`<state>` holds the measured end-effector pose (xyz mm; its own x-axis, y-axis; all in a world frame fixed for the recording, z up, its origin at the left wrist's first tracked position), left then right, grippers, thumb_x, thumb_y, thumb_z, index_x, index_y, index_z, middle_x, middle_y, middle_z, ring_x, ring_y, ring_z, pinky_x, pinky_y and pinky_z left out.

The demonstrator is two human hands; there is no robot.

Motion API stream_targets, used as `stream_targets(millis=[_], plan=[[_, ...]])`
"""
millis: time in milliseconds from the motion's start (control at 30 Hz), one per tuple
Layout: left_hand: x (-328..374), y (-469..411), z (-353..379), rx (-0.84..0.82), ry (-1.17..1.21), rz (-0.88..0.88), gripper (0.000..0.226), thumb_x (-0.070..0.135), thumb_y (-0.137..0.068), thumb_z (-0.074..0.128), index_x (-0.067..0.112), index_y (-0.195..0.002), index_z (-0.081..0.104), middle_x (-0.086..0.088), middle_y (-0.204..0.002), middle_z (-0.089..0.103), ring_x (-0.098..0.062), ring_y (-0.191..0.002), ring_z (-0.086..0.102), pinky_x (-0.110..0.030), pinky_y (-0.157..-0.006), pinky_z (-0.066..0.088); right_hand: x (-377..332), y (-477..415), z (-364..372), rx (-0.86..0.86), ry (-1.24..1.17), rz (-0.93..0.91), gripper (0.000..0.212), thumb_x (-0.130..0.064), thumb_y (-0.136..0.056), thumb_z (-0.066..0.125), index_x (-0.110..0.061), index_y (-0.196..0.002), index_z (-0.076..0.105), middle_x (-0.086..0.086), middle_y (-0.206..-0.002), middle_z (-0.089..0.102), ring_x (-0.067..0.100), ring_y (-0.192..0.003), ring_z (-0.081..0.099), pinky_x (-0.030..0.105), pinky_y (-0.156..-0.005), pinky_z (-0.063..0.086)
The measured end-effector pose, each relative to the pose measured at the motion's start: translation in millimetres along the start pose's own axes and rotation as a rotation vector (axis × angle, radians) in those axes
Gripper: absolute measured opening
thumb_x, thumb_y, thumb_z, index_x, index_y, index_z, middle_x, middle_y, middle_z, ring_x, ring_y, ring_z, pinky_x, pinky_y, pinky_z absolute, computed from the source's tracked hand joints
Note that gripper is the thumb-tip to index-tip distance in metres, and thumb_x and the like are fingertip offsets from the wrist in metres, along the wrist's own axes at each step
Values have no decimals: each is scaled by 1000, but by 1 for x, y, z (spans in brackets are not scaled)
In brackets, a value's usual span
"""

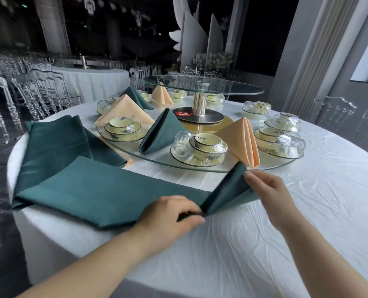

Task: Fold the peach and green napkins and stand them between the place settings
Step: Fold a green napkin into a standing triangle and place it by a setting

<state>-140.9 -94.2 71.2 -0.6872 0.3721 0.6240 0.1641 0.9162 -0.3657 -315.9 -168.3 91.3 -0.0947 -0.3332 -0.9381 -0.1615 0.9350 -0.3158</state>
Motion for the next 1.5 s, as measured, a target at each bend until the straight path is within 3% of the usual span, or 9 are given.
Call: stream_targets(millis=[167,267,367,533,733,900,1200,1333,1500], plan=[[11,11,26,-268,-7,41,47,67,-64,33,48,-103,50,19,-90,64,0,-95,55,-23,-87,44,8,20,-10,-314,205,123,77,-86,-53,45,-14,-53,70,1,-67,71,9,-70,64,17,-79,45],[-11,-4,-5,-53,-47,-8,49,60,-70,37,29,-89,69,19,-91,66,0,-96,55,-24,-89,43,15,18,-31,-142,356,165,41,-42,-85,53,-17,-58,69,-1,-66,70,14,-76,63,29,-86,43],[-44,-21,-28,16,-282,-119,31,28,-92,49,19,-119,61,7,-128,54,-8,-120,46,-16,-94,28,22,17,-32,-129,615,173,5,-18,-85,61,-17,-89,65,-4,-92,65,18,-97,59,26,-83,40],[-92,-26,-28,-156,-491,-288,49,30,-96,43,24,-142,29,7,-150,24,-12,-138,22,-25,-110,14,40,23,-25,-249,1094,227,48,-37,-84,60,-24,-128,46,-4,-128,48,18,-122,37,26,-99,30],[-95,-25,-35,-68,-522,-271,39,36,-89,54,27,-126,47,9,-132,46,-11,-127,34,-19,-101,16,44,24,-32,-200,1140,239,43,-39,-83,60,-26,-123,49,-1,-122,46,18,-116,38,24,-92,32],[-77,-16,-40,-75,-509,-212,8,40,-86,57,34,-92,59,20,-81,48,-14,-101,47,-21,-79,30,33,23,-38,-81,1081,93,20,-20,-84,61,-21,-104,65,-4,-99,50,21,-108,47,23,-76,31],[-41,6,-73,-135,-299,-199,56,47,-81,62,20,-40,34,4,-53,36,-9,-53,34,-29,-61,31,-25,38,-51,179,462,-156,30,-1,-86,56,-25,-72,65,-28,-72,64,-10,-73,58,1,-66,40],[1,14,-77,-210,-273,-175,15,39,-80,65,41,-94,58,21,-89,56,2,-94,48,-18,-85,36,-61,43,-34,83,308,-189,35,-1,-88,53,-29,-67,62,-23,-57,63,-7,-58,53,6,-59,39],[72,9,-43,-143,-306,3,84,51,-72,68,39,-142,22,22,-132,37,-5,-130,29,-20,-104,22,-104,55,-7,6,337,-295,32,-8,-87,56,-35,-70,61,-24,-62,63,-6,-66,55,10,-66,42]])
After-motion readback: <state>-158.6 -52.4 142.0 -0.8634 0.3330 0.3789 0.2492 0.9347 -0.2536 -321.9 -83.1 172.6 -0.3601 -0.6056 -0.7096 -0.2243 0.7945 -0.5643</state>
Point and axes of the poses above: each hand's wrist, its own y-axis away from the middle knuckle, its own z-axis out of the palm, x = y × z, the point moved 8 cm from there along -y, towards the middle knuckle
